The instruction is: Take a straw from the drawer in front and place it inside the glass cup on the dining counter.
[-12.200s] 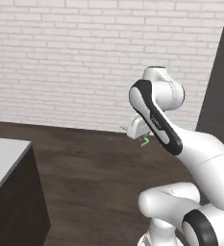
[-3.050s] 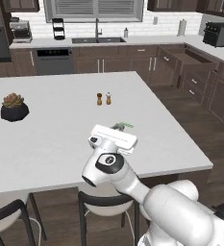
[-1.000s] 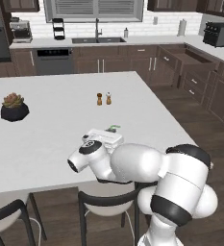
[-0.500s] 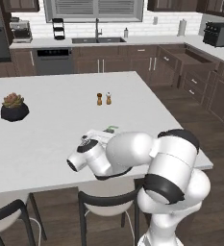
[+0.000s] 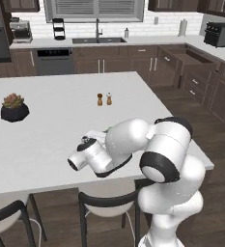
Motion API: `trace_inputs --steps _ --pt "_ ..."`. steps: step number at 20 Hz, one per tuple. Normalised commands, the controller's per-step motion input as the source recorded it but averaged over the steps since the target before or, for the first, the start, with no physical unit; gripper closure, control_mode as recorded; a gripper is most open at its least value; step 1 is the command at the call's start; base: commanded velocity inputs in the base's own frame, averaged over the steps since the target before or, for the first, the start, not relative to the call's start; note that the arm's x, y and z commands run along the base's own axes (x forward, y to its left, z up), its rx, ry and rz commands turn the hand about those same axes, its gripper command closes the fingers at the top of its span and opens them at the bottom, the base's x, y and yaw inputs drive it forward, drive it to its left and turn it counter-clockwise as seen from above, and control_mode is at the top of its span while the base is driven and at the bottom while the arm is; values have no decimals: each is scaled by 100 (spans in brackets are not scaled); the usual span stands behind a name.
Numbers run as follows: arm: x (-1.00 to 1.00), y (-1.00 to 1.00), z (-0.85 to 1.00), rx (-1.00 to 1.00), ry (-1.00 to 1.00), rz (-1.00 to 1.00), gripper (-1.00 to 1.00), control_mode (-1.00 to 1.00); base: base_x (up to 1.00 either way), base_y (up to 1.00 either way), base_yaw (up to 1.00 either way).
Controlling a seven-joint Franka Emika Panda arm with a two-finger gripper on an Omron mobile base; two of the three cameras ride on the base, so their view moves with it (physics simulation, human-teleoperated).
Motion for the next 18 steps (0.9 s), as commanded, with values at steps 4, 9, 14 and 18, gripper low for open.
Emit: trace_inputs --steps 4,9,14,18 --pt "19 6 -21 3 0 0 100 -100 0 0 0" --pt "6 4 -21 4 0 0 100 -100 0 0 0" --pt "-34 -3 -4 1 0 -1 100 -100 0 0 0" --pt "-62 -18 0 0 0 -5 100 -100 0 0 0"
